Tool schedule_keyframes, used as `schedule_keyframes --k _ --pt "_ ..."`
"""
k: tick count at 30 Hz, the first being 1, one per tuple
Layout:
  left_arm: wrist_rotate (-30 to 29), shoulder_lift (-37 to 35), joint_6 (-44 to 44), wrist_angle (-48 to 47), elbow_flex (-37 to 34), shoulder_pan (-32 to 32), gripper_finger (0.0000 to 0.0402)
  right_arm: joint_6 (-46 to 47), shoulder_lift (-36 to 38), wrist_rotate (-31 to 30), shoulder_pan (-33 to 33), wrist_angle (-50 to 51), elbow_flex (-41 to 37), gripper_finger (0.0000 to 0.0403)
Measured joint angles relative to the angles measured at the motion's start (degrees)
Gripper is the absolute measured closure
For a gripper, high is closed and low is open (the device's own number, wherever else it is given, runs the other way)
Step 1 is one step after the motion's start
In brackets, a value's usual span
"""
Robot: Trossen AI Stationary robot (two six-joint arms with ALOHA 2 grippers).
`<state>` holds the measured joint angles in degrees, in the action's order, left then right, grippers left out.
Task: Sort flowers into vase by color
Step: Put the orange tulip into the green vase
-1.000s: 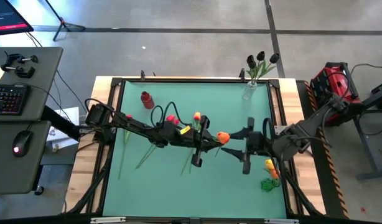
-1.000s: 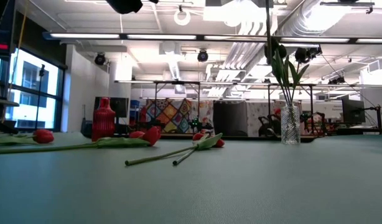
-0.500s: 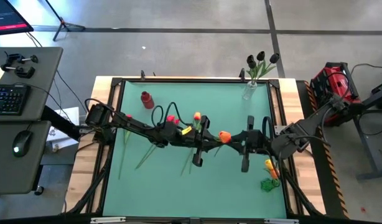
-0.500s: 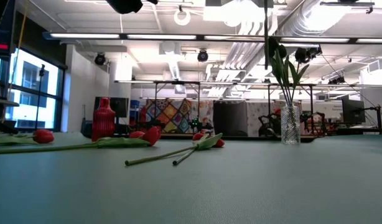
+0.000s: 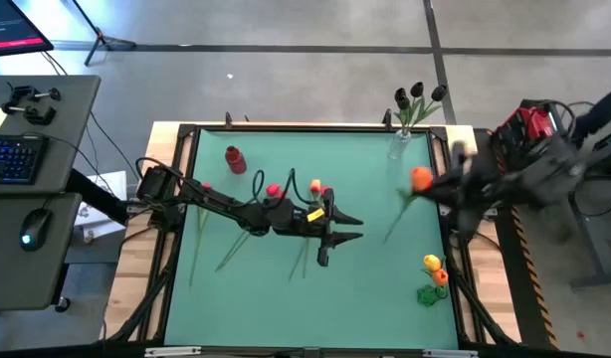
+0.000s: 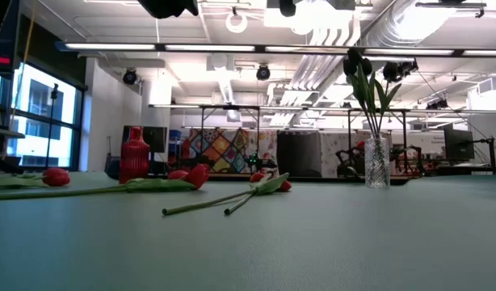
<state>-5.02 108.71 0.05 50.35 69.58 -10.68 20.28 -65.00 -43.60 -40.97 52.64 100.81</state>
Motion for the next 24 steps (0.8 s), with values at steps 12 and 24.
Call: schedule_keyframes --k 12,24 --pt "-0.02 0.0 0.13 -1.8 0.0 0.0 0.028 23.0 0.03 15.39 -2.61 31.31 24.32 0.0402" --pt "-0.15 -0.04 0.15 -3.21 0.0 0.2 0.028 26.22 -1.73 13.01 -2.69 37.37 18.49 0.0403"
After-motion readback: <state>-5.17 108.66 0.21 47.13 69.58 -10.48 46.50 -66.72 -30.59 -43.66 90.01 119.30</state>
